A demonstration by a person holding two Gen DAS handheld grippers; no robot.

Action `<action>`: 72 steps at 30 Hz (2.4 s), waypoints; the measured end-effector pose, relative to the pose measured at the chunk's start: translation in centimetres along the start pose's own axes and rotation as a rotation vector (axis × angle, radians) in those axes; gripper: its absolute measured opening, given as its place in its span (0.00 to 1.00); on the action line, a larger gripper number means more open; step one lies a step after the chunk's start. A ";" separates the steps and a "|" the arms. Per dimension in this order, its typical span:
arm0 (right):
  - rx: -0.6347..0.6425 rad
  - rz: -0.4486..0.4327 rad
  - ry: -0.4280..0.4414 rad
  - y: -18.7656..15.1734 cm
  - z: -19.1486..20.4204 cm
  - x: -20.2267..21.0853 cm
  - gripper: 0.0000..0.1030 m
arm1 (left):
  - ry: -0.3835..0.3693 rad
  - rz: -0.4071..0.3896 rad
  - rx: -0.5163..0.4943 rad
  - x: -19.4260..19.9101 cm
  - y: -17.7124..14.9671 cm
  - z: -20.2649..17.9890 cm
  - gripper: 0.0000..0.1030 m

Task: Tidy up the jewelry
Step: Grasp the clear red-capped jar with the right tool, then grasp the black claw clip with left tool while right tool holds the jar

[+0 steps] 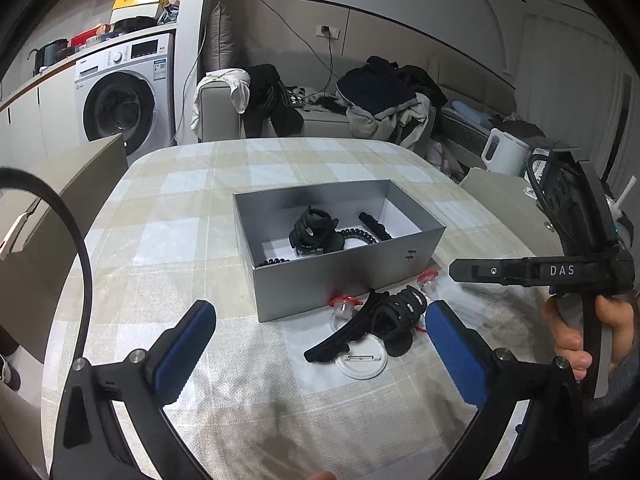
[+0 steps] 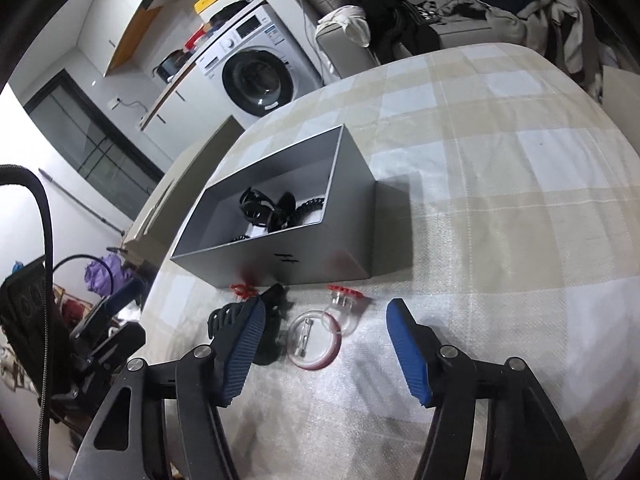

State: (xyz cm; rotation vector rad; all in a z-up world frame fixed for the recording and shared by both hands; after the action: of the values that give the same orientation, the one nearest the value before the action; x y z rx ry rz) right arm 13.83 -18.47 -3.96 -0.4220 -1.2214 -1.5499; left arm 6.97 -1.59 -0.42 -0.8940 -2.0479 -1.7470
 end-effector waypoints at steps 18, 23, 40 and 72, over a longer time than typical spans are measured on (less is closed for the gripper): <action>0.151 0.004 -0.198 -0.1 2.1 -2.8 0.40 | 0.014 0.044 0.005 -1.1 -1.1 0.4 0.99; 0.174 0.004 -0.233 -0.4 2.2 -3.1 0.27 | 0.013 0.040 0.010 -1.2 -0.9 0.4 0.99; 0.135 -0.043 -0.078 0.6 1.9 0.4 0.17 | -0.010 0.054 -0.013 -2.0 -1.2 -1.0 0.99; 0.134 -0.048 -0.053 0.5 1.6 0.9 0.17 | -0.104 0.147 -0.063 -5.2 -1.2 -4.1 0.47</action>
State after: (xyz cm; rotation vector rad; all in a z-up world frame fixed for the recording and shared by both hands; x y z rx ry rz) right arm 13.45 -17.57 -2.33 -0.3505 -1.3764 -1.4946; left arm 9.49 -6.94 -3.53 -1.1470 -1.9434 -1.7276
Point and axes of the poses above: each gripper's, at about its wrist camera, not at the fingertips, and x roughly against the way its jaws point, z to its left, y to its top, the point moved 4 cm from there along -x, roughly the way its jaws point, and after that the axes turned 7 degrees about -y, right-handed, at the moved point
